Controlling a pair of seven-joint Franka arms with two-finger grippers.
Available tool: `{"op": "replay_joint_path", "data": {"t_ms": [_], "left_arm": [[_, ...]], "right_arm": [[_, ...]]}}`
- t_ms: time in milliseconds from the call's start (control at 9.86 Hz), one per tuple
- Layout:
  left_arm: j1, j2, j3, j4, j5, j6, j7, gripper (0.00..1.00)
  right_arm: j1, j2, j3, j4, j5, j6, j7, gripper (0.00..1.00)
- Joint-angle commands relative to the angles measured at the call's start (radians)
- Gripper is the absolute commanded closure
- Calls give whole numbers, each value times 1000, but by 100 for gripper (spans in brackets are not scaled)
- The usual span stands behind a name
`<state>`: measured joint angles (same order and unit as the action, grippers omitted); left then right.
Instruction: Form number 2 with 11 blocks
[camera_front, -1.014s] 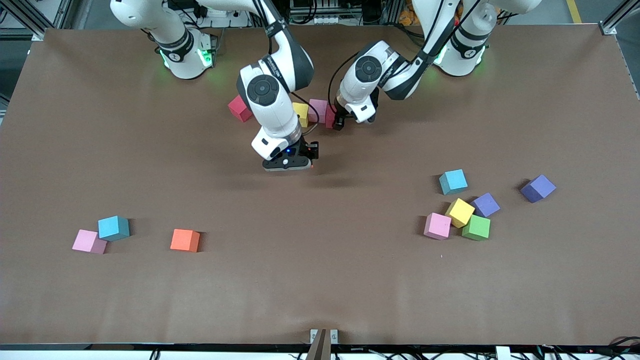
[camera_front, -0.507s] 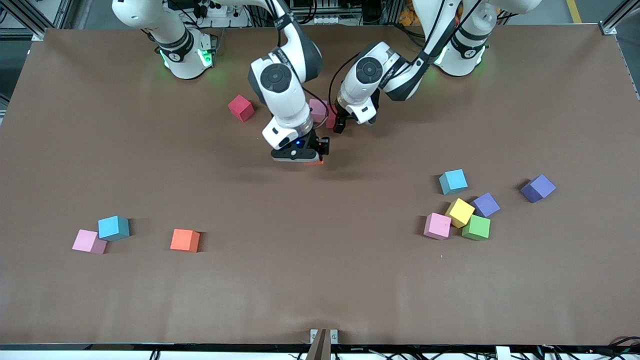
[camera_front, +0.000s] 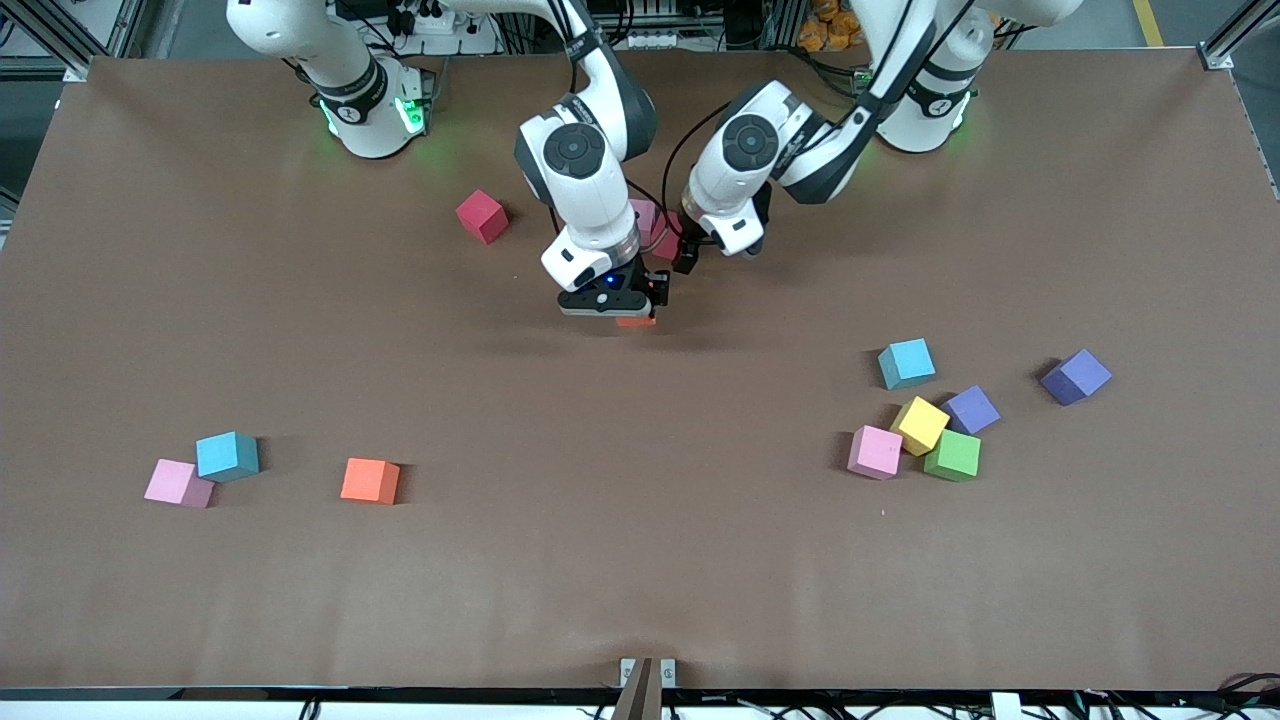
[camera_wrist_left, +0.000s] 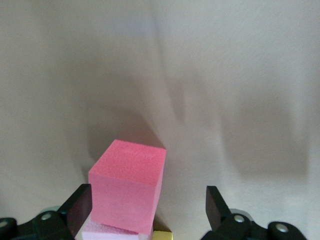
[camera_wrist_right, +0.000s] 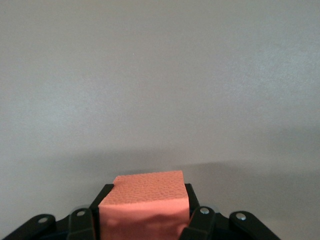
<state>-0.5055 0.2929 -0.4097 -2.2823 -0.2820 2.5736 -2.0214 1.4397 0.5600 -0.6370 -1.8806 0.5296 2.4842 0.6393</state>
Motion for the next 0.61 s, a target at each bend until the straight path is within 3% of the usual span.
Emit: {"op": "replay_joint_path", "data": {"t_ms": [0, 203, 507], "left_arm": [[53, -98, -1, -14, 17, -103, 62, 0], [129, -170, -1, -14, 15, -208, 188, 0], [287, -231, -1, -16, 15, -305, 525, 0]], "right_arm": [[36, 18, -15, -8, 13, 30, 42, 91], [59, 38, -15, -6, 15, 42, 78, 91], [102, 95, -15, 20, 15, 65, 157, 91]]}}
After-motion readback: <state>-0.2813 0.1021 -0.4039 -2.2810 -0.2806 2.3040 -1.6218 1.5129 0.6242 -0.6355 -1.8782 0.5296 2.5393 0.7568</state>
